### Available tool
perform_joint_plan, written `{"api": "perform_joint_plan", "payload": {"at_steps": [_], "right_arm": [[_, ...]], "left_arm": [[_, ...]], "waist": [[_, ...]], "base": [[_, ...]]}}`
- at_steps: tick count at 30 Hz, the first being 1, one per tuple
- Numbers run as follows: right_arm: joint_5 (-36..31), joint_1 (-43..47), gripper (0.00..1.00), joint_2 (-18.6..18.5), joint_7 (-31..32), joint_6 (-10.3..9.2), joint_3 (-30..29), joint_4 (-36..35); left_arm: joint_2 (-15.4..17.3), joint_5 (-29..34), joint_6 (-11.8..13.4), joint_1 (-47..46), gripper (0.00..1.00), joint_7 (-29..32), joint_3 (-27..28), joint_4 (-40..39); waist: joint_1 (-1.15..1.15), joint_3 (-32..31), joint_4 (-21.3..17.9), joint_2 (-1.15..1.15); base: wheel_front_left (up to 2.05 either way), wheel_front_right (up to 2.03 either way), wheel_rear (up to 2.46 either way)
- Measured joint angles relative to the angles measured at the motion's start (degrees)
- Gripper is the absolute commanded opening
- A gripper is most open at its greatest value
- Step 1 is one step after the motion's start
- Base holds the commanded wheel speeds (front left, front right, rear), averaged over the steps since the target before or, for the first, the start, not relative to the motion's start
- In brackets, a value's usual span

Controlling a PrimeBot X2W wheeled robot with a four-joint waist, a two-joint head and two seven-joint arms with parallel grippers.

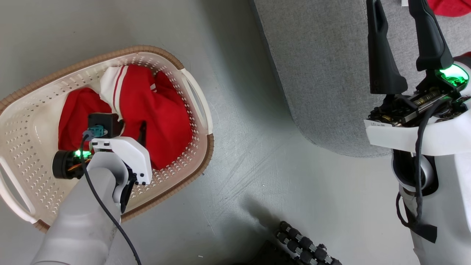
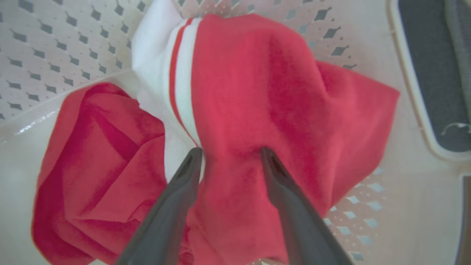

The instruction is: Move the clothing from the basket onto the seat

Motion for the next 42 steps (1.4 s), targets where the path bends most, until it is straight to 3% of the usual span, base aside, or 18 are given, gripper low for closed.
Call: {"api": "perform_joint_plan", "payload": {"at_steps": [12,22,35,42], "right_arm": [[-0.45,-0.91,1.0,-0.01,0.0,0.0,-0.15,1.12],[-1.63,-2.3,1.0,-0.03,0.0,0.0,1.62,3.43],[-6.23,-2.44,1.0,-0.1,-0.01,0.01,4.31,8.88],[-7.02,-2.44,1.0,-1.54,-0.01,0.01,5.12,11.33]], "left_arm": [[0.07,4.32,-2.53,-0.65,0.0,-4.67,-4.15,-1.11],[3.26,9.23,-2.66,-1.59,0.0,-7.54,-6.66,-5.44],[7.39,9.26,0.47,-0.86,0.0,-8.55,-1.97,-16.85],[9.49,9.45,2.74,1.85,0.0,-8.54,1.86,-28.05]], "waist": [[0.0,-1.05,1.16,0.0],[0.0,-3.23,3.64,0.0],[0.0,-8.3,7.78,0.0],[0.0,-11.97,10.13,0.0]], "base": [[0.0,0.0,0.0],[0.0,0.0,0.0],[0.0,0.0,0.0],[0.0,0.0,0.0]]}}
